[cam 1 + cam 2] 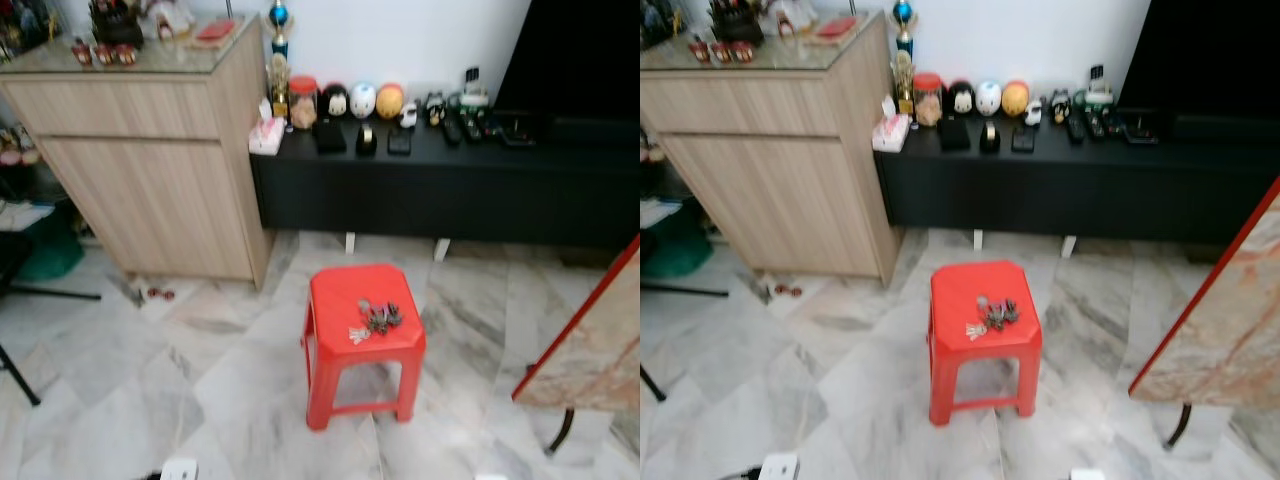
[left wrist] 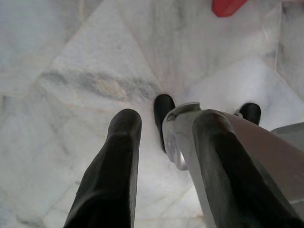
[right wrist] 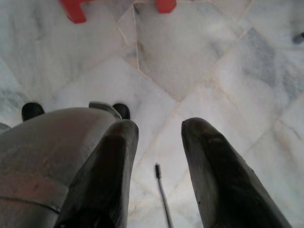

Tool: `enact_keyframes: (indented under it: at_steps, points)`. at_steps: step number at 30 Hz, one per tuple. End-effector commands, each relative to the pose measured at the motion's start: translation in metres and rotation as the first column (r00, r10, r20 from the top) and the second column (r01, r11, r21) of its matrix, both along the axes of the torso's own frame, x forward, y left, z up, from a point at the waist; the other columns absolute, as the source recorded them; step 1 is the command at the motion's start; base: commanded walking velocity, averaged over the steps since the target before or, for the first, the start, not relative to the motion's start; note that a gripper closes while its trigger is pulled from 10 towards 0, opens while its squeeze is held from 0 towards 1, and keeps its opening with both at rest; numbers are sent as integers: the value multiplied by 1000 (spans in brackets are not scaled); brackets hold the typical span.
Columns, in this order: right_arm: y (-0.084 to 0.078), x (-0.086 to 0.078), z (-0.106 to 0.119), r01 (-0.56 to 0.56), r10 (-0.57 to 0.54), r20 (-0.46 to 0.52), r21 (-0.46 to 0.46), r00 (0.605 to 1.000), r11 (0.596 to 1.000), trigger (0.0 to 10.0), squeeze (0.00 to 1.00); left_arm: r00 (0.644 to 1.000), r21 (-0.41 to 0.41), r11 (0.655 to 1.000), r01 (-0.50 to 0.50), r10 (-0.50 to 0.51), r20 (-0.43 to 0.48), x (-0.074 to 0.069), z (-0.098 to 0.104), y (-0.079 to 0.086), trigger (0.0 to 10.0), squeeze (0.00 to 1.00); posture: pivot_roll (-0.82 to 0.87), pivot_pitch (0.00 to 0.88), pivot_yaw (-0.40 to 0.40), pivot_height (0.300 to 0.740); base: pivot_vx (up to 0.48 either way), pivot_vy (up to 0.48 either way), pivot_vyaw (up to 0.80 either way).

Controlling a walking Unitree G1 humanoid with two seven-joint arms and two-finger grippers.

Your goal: Hang keys on a hook

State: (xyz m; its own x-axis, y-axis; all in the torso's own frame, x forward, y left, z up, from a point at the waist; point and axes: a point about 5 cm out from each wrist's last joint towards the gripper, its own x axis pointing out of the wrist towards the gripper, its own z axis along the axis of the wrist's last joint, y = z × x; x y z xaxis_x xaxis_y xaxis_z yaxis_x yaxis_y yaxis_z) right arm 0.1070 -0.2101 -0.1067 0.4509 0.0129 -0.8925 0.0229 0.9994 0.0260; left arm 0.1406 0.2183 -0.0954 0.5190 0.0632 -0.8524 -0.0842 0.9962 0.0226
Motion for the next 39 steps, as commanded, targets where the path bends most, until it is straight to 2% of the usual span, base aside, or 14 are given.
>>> enact_keyframes:
  at_steps: [1, 29, 39]
  points:
    - [0, -1, 0, -4, 4, -4, 1, 1000, 1000, 10000, 0, 1000, -6, 1000, -27, 27, -4, -2, 0, 2, 10000, 0, -40, 0, 0, 740, 0, 0, 0]
    - [0, 0, 0, -14, 14, -2, 7, 1000, 1000, 10000, 0, 999, -30, 998, -46, 46, 5, -1, 0, 1, 10000, 0, -44, 5, -4, 740, 0, 0, 0]
    - [0, 0, 0, -26, 26, -4, 7, 1000, 1000, 10000, 0, 999, -34, 998, -50, 50, 7, -2, 0, 0, 10000, 0, -44, 4, -6, 740, 271, 0, 0]
